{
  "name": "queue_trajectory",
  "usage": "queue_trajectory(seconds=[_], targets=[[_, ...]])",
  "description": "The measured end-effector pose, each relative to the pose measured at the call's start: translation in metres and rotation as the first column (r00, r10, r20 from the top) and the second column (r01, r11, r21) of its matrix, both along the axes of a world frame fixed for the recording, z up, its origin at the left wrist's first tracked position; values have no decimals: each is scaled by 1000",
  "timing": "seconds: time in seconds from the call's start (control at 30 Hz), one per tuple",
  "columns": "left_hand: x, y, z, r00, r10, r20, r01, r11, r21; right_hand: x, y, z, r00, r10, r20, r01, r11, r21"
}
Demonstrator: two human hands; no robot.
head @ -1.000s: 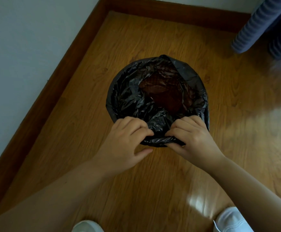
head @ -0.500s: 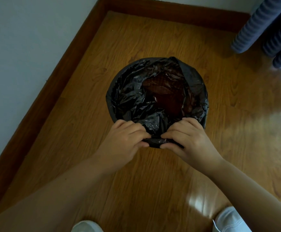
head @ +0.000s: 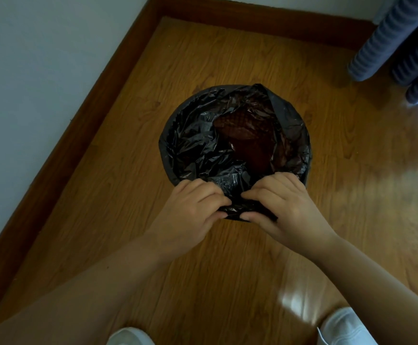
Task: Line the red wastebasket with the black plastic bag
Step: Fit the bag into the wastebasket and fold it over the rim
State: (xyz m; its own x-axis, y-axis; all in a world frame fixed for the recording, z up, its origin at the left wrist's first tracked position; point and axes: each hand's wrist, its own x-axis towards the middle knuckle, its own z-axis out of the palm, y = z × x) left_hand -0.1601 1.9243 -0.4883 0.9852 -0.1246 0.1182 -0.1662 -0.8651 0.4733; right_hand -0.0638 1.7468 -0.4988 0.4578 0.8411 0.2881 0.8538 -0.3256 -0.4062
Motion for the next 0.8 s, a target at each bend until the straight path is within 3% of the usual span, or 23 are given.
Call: queue_trajectory(seconds=[0.13, 0.33, 0.63, 0.8], targets=[[2, 0, 0, 999, -12, -47, 12, 1000, -1, -1, -5, -4, 999, 16, 36, -17, 1000, 24], [4, 3, 1, 995, -36, -95, 37, 999, 14, 5, -1, -2, 999, 48, 23, -46, 997, -67], [3, -3, -3, 999, 30, -15, -30, 999, 16, 4, 4, 3, 999, 39, -18, -41, 981, -191], [4, -12, -7, 999, 24, 30, -25, 999, 21, -1, 4, 2, 999, -21, -47, 18, 997, -72]])
